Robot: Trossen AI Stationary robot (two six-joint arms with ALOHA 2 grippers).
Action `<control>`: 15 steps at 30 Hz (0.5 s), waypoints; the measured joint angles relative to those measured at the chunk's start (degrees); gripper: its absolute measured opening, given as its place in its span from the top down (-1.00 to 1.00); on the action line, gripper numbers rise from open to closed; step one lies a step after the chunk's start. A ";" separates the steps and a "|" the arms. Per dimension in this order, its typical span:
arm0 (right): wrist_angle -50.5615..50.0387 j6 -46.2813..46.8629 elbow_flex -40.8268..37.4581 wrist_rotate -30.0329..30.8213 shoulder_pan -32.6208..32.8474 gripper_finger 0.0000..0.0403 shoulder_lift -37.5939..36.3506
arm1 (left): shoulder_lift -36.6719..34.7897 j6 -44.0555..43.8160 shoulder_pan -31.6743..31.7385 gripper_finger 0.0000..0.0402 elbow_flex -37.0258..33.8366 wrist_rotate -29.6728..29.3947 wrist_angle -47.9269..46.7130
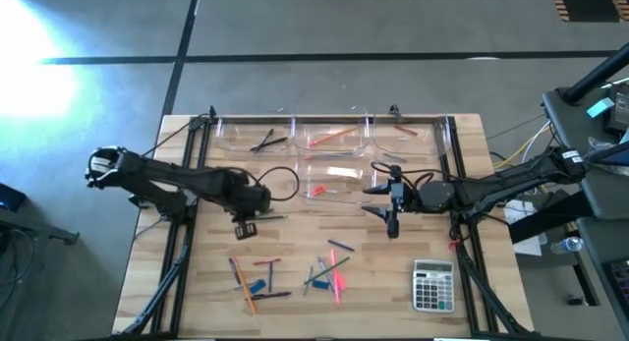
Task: Sort crayons/erasers/pens/pencils in bins
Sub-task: Put the green pencil into the top center transparent bin
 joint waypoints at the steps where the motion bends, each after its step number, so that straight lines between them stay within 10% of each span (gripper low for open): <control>1: 0.02 0.05 0.01 0.00 0.00 -0.01 0.00 | -0.42 -0.03 0.00 0.98 0.00 0.00 0.09; 15: 0.01 -0.06 0.02 -0.01 0.00 -0.01 0.00 | -0.38 -0.34 0.02 0.25 -15.45 1.77 11.04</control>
